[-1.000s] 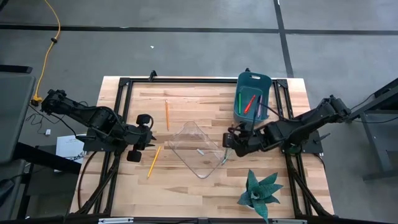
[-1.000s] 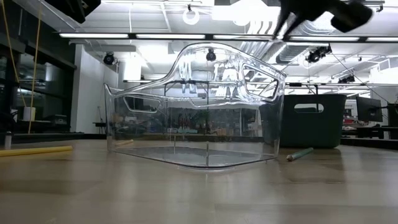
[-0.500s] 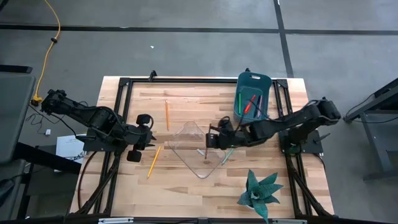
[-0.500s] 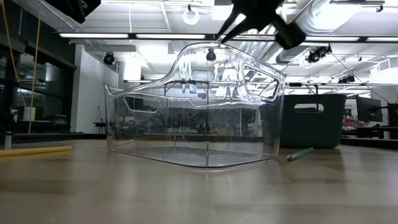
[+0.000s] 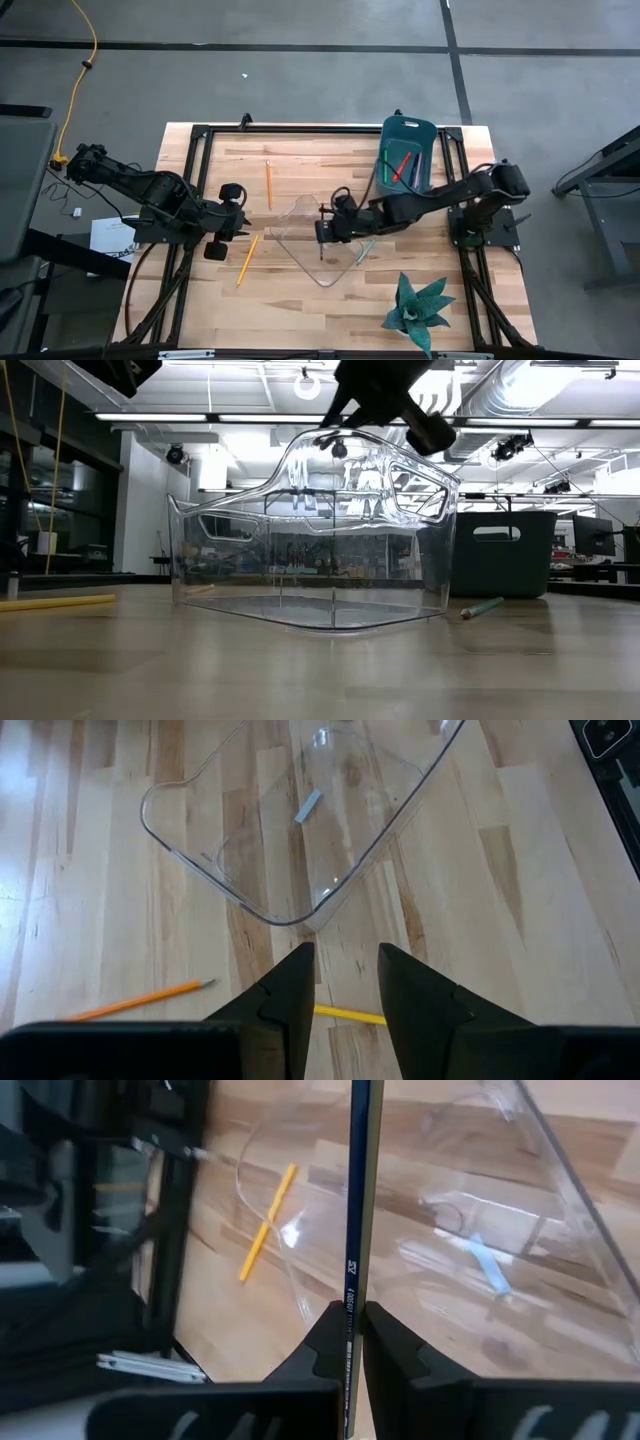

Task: Sort pens & pencils
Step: Put the black pencil into the transparent bin

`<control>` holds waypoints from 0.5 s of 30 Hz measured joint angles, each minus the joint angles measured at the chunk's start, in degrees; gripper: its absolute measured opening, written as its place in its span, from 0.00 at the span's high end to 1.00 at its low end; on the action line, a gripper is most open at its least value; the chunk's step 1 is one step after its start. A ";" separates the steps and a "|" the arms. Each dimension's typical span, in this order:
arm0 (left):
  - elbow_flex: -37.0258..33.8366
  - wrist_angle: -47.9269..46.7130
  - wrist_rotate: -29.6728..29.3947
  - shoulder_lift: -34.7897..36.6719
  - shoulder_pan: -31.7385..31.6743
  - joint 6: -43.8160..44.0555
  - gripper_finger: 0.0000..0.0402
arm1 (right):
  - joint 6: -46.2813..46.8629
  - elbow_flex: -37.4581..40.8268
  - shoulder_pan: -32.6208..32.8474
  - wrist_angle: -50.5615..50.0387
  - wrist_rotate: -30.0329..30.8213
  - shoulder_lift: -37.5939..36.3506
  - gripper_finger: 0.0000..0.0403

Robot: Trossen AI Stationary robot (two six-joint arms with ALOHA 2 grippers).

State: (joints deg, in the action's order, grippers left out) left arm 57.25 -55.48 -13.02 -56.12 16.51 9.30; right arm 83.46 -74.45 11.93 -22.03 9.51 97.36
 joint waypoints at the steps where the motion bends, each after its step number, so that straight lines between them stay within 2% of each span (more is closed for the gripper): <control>1: 0.01 0.01 0.00 0.00 0.00 0.00 0.75 | -0.71 -1.55 -0.20 -1.99 -0.89 0.78 1.00; 15: 0.00 0.02 0.00 0.00 0.04 0.00 0.75 | -12.55 -27.73 -2.28 -32.29 -7.48 15.71 1.00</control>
State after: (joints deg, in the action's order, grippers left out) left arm 57.26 -55.47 -13.02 -56.12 16.56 9.30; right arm 70.91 -102.19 9.65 -54.32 2.03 113.07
